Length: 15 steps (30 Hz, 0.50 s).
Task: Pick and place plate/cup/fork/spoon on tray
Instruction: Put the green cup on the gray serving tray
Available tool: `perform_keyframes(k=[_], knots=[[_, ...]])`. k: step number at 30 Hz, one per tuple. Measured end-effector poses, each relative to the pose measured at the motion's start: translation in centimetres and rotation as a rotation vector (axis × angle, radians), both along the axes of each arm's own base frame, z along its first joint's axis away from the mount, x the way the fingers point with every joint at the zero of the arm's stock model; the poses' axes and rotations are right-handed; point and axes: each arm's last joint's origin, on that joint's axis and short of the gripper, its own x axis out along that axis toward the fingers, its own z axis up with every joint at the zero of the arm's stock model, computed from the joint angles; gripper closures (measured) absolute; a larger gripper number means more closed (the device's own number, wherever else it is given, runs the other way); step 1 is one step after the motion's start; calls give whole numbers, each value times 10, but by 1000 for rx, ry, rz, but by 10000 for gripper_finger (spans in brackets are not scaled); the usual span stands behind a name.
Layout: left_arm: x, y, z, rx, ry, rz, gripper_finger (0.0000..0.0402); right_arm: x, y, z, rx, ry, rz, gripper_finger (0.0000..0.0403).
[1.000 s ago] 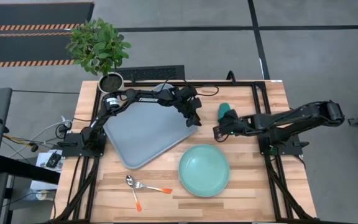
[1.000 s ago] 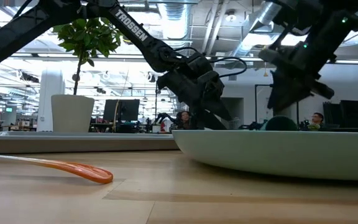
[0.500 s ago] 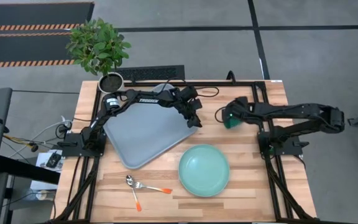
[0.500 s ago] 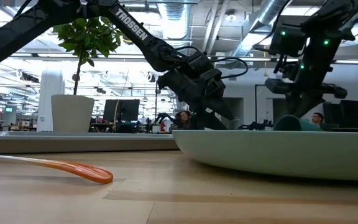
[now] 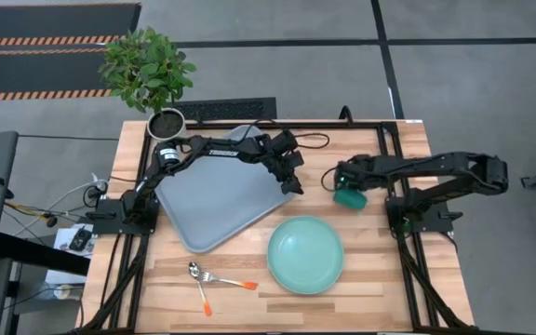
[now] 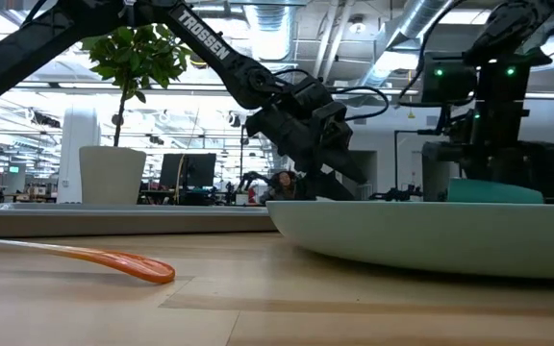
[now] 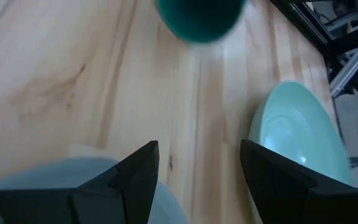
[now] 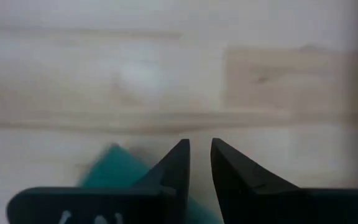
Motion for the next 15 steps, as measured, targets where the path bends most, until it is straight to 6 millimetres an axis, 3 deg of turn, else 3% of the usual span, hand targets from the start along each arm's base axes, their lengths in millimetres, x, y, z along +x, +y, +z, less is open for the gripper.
perform_keyframes(k=[8, 12, 15], knots=[[-6, -2, 24, 26, -27, -20, 190, 48, 10, -5, -93, -257, 211, 312], [-10, -3, 27, 28, -2, -34, 190, 49, 11, 16, -150, -237, 195, 312], [-13, -5, 26, 22, 27, -42, 190, 34, 19, 44, -105, -165, 156, 312]])
